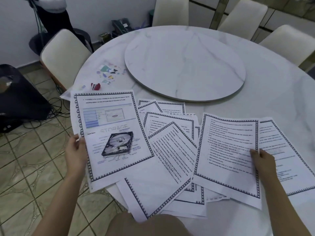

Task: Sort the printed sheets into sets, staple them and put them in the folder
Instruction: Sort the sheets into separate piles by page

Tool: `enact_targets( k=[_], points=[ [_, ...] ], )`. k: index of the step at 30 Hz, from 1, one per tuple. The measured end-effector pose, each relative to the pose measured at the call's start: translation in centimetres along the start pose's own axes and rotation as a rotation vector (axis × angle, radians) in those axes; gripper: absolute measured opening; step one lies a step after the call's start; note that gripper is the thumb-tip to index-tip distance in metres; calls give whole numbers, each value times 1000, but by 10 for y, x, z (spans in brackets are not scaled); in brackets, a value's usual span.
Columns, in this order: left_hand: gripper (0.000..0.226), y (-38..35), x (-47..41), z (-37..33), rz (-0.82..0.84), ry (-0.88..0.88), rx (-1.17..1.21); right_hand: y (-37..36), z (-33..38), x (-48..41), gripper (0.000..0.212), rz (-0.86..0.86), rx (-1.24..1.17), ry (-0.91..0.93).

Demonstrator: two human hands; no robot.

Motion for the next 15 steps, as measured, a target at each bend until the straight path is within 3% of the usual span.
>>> enact_targets(
  k=[3,7,15],
  points=[
    [15,-5,4,-1,29,-27,-2,4,3,-5,43,-36,31,22],
    [26,-8,7,4,41,7,4,15,-4,-15,45,-54,62,1],
    [24,-3,10,0,6,1,8,45,-16,-23,30,-94,19,-49]
  ],
)
Point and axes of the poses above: each hand's wrist, its own x-axis away from the middle knuckle, its own y-axis out of the back of the hand, z = x × y, the point moved 10 cm from there along -x, towards the middle knuckle, and after that the axes turned 7 degrees about -x, right-handed, at the moved point
